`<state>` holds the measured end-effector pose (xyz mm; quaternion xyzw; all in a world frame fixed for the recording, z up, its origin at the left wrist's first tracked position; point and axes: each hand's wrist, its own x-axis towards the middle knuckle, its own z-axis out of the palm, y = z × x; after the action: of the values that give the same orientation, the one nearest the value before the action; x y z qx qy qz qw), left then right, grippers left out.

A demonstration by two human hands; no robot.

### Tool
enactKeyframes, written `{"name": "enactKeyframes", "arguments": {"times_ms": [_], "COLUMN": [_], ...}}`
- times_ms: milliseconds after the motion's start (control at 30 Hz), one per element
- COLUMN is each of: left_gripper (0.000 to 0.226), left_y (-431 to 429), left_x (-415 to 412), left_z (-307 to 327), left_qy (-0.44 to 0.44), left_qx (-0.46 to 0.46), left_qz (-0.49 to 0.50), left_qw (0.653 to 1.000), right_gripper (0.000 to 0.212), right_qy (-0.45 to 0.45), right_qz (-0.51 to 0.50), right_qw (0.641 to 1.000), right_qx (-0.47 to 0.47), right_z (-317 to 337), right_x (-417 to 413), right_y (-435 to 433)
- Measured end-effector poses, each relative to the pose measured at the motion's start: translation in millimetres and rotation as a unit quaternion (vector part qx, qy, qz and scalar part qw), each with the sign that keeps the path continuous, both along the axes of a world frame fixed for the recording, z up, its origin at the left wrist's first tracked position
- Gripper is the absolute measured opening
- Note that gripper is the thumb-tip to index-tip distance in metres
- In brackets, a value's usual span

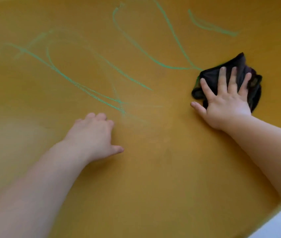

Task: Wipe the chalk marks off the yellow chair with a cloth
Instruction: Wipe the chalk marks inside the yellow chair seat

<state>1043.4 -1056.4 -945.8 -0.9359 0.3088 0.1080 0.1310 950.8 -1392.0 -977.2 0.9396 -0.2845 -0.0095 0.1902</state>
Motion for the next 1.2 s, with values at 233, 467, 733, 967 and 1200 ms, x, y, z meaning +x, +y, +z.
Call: {"name": "enactKeyframes", "arguments": {"times_ms": [233,467,733,967,1200], "left_gripper": [0.147,0.158,0.163,0.165,0.161], "left_y": [67.7,74.1,62.6,61.5,68.3], "left_x": [8.4,11.9,15.5,15.7,14.5], "left_z": [13.1,-0.9,-7.1,-9.7,-9.5], "left_qy": [-0.017,0.091,0.113,0.114,0.107], "left_qx": [0.222,0.211,0.231,0.234,0.222], "left_qz": [0.074,0.123,0.141,0.148,0.132], "left_qw": [0.972,0.965,0.956,0.954,0.960], "right_gripper": [0.096,0.077,0.104,0.083,0.081], "right_qy": [0.023,0.062,-0.013,0.097,-0.016], "right_qz": [0.148,0.346,0.043,0.413,0.114], "right_qw": [0.964,0.919,0.982,0.865,0.986], "right_qx": [0.221,0.178,0.181,0.267,0.117], "right_z": [-53.6,-58.1,-48.7,-61.7,-44.5], "right_x": [45.8,29.3,65.9,26.6,61.3], "right_y": [138.7,150.3,116.9,235.8,75.3]}}
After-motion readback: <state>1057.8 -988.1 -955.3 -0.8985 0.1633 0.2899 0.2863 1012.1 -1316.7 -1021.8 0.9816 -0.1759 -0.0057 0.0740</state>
